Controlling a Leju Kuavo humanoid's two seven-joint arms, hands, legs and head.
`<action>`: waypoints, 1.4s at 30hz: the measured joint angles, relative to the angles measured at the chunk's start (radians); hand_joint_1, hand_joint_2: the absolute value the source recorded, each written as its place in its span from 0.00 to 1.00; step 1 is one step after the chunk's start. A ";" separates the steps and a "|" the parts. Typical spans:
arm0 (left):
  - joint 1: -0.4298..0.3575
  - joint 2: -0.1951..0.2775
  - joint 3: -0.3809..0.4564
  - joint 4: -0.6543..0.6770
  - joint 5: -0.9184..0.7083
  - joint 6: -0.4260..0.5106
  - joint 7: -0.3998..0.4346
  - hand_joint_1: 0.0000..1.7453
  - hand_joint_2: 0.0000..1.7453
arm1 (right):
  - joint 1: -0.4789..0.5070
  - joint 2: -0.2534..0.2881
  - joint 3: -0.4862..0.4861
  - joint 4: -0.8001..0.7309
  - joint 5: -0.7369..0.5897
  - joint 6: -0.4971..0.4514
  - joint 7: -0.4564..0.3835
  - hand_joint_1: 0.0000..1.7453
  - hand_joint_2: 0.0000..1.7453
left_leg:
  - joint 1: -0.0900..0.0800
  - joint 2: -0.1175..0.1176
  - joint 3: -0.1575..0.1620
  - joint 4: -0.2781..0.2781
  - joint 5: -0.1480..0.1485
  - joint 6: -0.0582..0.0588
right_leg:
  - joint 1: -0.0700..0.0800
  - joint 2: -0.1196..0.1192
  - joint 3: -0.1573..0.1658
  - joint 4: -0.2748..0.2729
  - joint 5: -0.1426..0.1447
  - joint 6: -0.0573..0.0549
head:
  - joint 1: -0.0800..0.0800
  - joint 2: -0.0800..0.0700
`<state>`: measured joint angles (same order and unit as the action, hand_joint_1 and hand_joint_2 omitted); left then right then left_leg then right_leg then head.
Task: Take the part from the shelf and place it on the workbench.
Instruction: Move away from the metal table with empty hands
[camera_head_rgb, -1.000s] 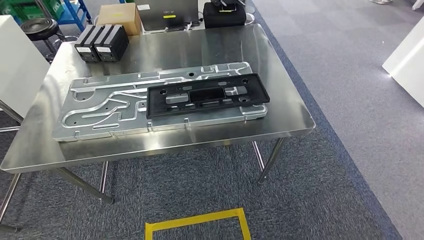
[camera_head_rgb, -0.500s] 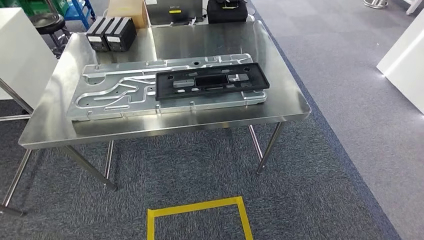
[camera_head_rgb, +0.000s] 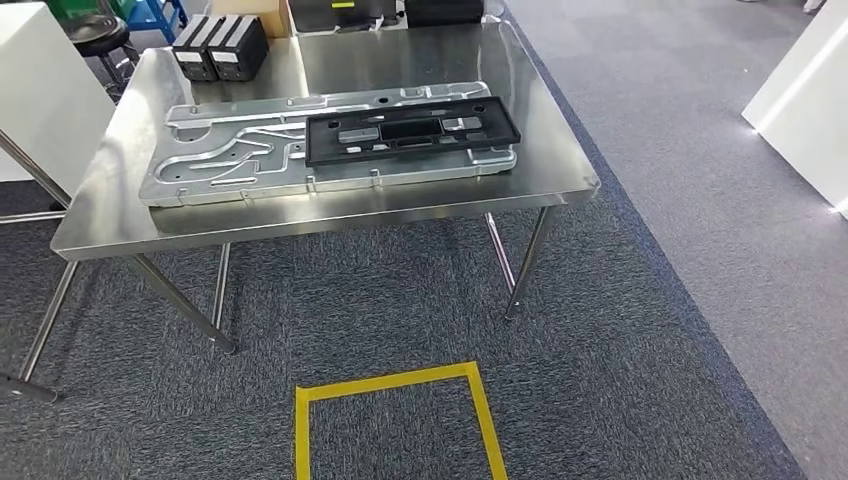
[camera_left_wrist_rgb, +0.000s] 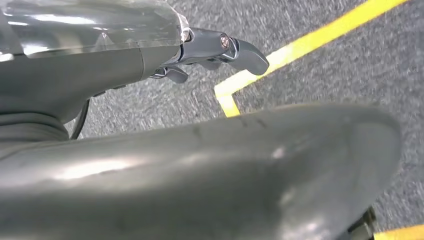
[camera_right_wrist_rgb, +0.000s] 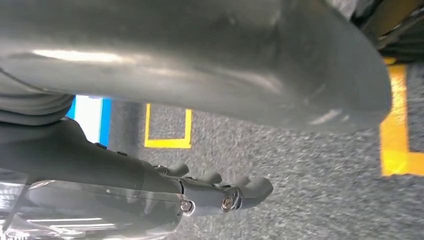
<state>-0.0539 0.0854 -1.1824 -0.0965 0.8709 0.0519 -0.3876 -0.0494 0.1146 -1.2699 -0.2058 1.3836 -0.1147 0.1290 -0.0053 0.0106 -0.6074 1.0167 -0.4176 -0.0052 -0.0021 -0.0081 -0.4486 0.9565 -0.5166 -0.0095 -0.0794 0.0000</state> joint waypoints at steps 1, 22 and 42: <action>0.002 0.001 -0.001 0.000 0.000 0.000 0.000 0.00 0.00 | 0.000 0.001 0.000 0.001 0.000 0.000 0.001 0.00 0.00 | 0.002 -0.002 -0.011 0.031 -0.039 -0.005 | -0.002 -0.003 -0.013 -0.002 0.013 -0.006 | 0.000 0.000; -0.007 0.022 0.015 0.000 0.000 0.046 -0.016 0.00 0.00 | -0.016 0.010 0.091 0.001 0.101 0.011 -0.073 0.00 0.00 | 0.001 0.003 0.102 -0.046 -0.066 0.046 | -0.011 0.003 -0.252 0.345 -0.034 0.055 | 0.000 0.000; -0.022 0.020 -0.003 -0.002 0.000 0.036 0.000 0.00 0.00 | -0.022 0.008 0.072 0.001 0.020 0.047 -0.043 0.00 0.25 | 0.009 -0.003 0.098 -0.004 -0.071 -0.003 | 0.005 -0.005 -0.054 0.023 0.021 -0.002 | 0.000 0.000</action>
<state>-0.0758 0.1057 -1.1855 -0.0985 0.8705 0.0875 -0.3871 -0.0709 0.1224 -1.1980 -0.2045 1.4032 -0.0676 0.0855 0.0037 0.0079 -0.5090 1.0130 -0.4890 -0.0081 0.0033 -0.0130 -0.5021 0.9793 -0.4960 -0.0119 -0.0793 0.0000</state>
